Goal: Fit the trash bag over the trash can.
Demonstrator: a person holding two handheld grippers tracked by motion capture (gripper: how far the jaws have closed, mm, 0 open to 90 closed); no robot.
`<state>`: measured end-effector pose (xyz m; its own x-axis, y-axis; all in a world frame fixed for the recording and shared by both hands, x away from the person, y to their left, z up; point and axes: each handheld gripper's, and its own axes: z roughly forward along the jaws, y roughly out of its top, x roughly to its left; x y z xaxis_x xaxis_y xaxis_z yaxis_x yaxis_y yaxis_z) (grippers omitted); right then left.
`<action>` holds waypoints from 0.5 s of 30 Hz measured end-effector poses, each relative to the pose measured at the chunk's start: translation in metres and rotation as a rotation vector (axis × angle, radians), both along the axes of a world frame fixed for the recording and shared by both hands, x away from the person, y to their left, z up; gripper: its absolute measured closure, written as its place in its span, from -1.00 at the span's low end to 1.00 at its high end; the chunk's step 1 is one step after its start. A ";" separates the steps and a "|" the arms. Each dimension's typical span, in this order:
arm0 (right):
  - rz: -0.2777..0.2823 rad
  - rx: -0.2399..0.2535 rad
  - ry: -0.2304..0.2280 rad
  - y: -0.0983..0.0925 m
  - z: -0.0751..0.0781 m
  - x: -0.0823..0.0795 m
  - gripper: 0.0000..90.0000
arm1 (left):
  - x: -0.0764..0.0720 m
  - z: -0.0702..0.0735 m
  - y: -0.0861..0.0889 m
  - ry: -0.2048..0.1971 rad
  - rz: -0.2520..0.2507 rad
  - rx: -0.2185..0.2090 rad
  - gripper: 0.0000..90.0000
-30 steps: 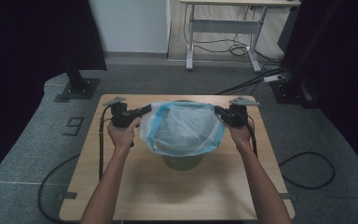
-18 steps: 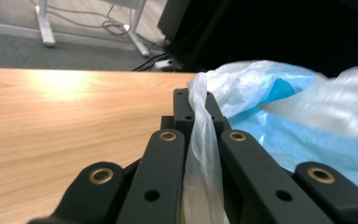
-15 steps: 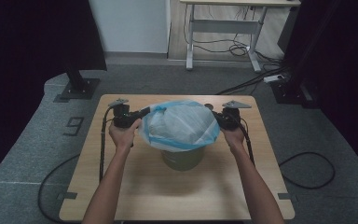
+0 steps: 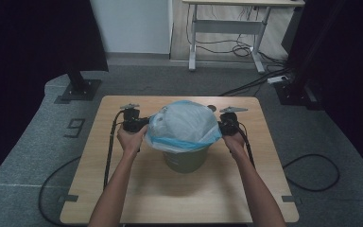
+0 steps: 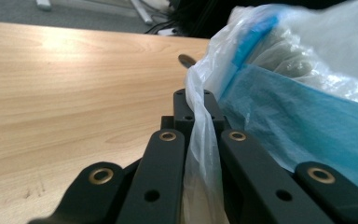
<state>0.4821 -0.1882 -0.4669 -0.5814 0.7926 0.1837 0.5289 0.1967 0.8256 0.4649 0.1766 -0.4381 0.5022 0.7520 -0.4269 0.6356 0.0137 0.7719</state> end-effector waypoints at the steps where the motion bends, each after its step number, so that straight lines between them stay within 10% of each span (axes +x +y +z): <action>1: -0.004 -0.014 0.004 0.001 -0.002 0.000 0.97 | 0.001 -0.001 -0.001 0.007 -0.001 0.017 0.98; 10: -0.022 -0.013 0.062 -0.011 -0.017 -0.002 0.97 | -0.004 -0.007 0.004 0.022 -0.013 0.004 0.98; 15: -0.126 0.071 -0.092 -0.029 -0.002 -0.016 0.50 | -0.007 -0.004 0.006 0.014 -0.016 -0.004 0.98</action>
<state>0.4665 -0.2174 -0.4685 -0.4948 0.8474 0.1923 0.4674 0.0729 0.8811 0.4577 0.1831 -0.4424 0.5081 0.7423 -0.4369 0.6462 0.0068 0.7632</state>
